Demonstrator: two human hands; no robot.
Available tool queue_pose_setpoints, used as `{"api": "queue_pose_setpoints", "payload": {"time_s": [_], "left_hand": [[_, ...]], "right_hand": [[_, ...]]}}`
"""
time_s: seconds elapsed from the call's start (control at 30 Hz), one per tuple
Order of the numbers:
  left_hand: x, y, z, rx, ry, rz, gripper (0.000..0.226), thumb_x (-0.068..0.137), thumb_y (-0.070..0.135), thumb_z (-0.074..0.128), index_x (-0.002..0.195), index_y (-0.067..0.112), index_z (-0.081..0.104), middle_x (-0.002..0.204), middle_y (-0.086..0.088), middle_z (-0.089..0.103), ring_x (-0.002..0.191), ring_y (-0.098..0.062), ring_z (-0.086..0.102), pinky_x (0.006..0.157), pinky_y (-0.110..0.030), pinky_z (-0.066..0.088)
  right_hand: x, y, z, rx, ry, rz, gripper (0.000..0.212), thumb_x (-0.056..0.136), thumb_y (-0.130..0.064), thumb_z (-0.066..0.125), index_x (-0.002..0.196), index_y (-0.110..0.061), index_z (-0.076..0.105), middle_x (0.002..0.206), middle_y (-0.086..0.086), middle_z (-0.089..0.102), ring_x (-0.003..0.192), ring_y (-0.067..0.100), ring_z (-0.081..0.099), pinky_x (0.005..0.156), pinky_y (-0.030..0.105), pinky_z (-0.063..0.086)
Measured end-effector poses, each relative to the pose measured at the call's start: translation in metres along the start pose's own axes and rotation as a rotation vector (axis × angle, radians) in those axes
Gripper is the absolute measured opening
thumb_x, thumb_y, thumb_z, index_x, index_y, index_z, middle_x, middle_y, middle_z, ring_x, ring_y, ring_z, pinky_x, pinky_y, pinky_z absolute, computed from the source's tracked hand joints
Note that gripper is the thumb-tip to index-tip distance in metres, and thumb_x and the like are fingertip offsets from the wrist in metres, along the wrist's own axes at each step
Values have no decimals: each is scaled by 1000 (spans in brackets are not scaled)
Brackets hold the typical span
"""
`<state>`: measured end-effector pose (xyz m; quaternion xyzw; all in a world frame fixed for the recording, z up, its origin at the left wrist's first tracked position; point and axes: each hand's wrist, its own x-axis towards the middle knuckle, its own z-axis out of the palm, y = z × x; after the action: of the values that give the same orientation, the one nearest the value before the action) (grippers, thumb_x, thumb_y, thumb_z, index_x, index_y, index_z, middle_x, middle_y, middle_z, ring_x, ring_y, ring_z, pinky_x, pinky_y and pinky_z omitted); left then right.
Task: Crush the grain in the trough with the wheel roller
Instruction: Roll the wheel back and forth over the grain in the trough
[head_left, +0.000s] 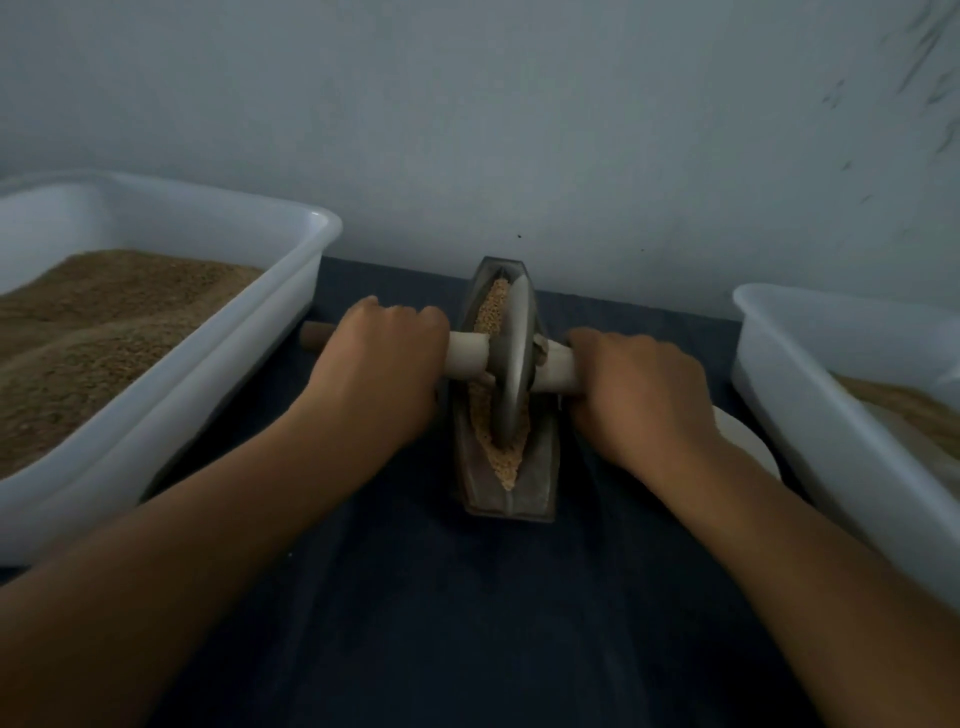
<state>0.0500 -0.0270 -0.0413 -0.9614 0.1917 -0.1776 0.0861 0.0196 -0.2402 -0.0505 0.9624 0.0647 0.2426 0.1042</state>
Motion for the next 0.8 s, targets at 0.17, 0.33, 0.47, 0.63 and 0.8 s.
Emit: {"api": "queue_pose_setpoints", "payload": {"time_s": [0.17, 0.33, 0.47, 0.63, 0.8], "left_hand": [[-15, 1, -1, -75, 9, -28, 31, 86, 36, 66, 100, 22, 43, 98, 0, 62, 91, -18, 59, 105, -35, 36], [3, 0, 8, -41, -38, -24, 35, 84, 31, 68, 98, 20, 38, 96, 0, 63, 87, -18, 61, 108, -36, 32], [33, -3, 13, 20, -60, 1, 30, 86, 30, 67, 104, 16, 47, 96, -3, 64, 88, -20, 61, 91, -34, 41], [76, -12, 13, 35, -212, 22, 32, 87, 30, 66, 113, 13, 59, 107, -7, 66, 97, -24, 64, 74, -34, 45], [94, -15, 17, 48, -234, 22, 34, 86, 32, 68, 111, 10, 61, 104, -8, 66, 81, -22, 57, 70, -32, 42]], "right_hand": [[-4, -3, -3, -24, 59, -17, 20, 78, -33, 70, 94, -22, 63, 78, -2, 64, 64, 21, 57, 49, 27, 16], [12, -1, 6, -43, 10, 16, 17, 80, -31, 68, 91, -21, 59, 77, -1, 61, 61, 21, 45, 49, 28, 17], [37, 6, 16, -2, -142, 71, 22, 78, -35, 69, 97, -28, 61, 83, 1, 61, 69, 24, 50, 51, 27, 24], [80, 17, 33, 19, -253, 66, 23, 77, -34, 70, 98, -25, 67, 95, 5, 66, 79, 26, 60, 58, 27, 34], [111, 25, 39, 56, -425, 52, 26, 77, -39, 70, 97, -23, 66, 84, 2, 59, 67, 19, 55, 52, 25, 37]]}}
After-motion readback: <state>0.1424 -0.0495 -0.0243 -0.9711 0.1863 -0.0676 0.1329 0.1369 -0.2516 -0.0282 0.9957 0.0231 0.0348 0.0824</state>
